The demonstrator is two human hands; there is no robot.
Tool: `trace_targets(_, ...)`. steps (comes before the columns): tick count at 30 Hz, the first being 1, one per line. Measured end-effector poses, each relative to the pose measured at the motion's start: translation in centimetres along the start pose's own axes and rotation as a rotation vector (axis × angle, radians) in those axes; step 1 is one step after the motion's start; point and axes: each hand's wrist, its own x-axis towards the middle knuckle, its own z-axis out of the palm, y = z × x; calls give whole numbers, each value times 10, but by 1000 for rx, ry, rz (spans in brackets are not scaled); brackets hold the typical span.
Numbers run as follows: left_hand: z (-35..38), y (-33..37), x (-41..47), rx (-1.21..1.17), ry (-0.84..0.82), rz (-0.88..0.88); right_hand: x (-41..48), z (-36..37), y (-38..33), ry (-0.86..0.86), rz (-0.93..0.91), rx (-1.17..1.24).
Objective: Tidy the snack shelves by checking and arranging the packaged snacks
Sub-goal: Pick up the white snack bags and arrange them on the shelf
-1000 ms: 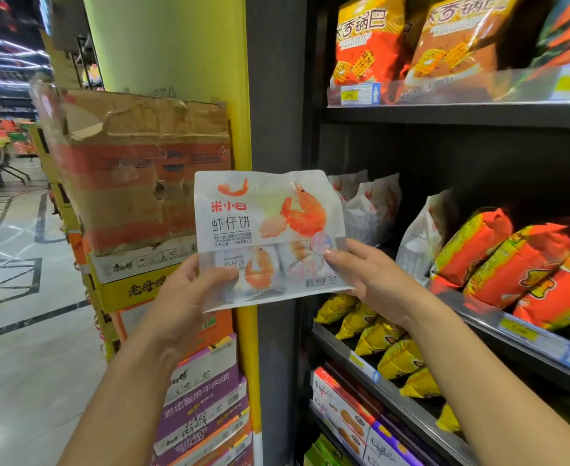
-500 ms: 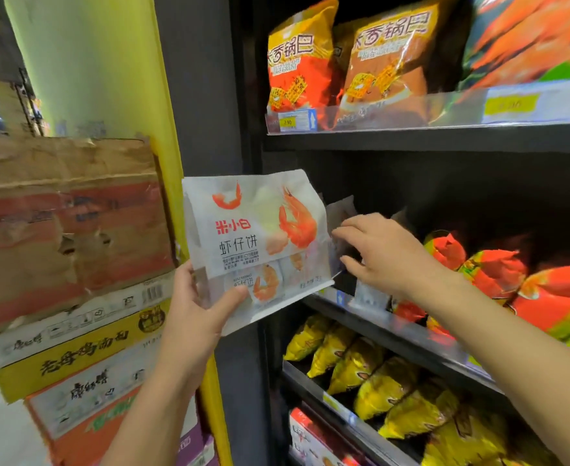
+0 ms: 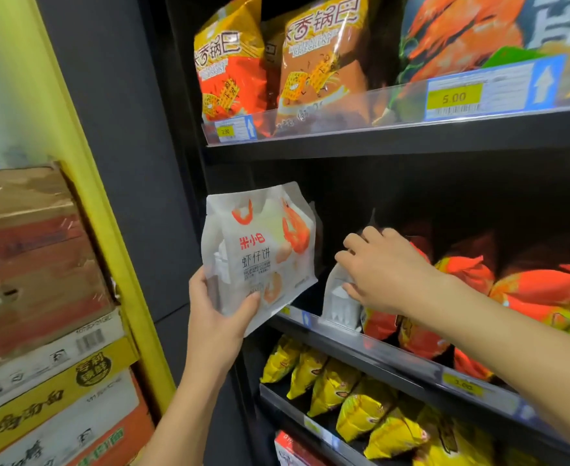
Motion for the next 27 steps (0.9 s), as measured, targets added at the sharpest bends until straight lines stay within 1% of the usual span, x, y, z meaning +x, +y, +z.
trace_targets(4,29,-9,9,20,-26,-18,-9,2,7,18,-7,21)
trace_targets(13,90,-25,30,184,-32,-8,-18,4,12,51,-20,21)
trace_targets(20,120,-32,38,286,-17,-23,-22,7,12,65,-40,-1)
trace_targets(27,137,-40,32,425,-66,-98,-23,10,14,79,-62,-18)
